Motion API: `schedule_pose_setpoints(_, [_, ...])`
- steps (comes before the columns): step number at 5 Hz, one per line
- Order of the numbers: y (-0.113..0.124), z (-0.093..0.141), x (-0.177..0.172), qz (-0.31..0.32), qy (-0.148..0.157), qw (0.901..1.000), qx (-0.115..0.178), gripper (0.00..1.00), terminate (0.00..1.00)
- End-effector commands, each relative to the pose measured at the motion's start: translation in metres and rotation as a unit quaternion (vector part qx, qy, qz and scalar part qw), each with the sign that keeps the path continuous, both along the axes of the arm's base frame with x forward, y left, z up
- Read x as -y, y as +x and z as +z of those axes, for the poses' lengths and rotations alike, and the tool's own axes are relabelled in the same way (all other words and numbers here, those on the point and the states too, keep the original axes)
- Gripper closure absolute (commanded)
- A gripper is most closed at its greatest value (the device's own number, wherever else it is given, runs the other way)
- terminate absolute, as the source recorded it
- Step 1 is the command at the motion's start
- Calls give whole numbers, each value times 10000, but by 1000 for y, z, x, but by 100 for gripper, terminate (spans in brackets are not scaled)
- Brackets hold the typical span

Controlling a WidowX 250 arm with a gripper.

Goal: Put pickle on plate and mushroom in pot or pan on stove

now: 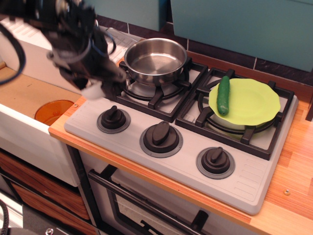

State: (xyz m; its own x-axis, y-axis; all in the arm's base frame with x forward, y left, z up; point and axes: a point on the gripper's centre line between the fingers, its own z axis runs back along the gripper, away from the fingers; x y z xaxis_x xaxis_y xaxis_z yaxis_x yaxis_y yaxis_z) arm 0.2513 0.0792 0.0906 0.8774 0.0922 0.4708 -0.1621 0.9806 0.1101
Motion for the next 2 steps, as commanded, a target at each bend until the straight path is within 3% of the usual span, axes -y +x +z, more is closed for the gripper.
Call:
schedule_pose_setpoints(1, [39, 48, 5, 6, 38, 10000, -51, 100, 0])
schedule_pose_setpoints(2, [68, 50, 12, 124, 133, 9998, 16, 100, 0])
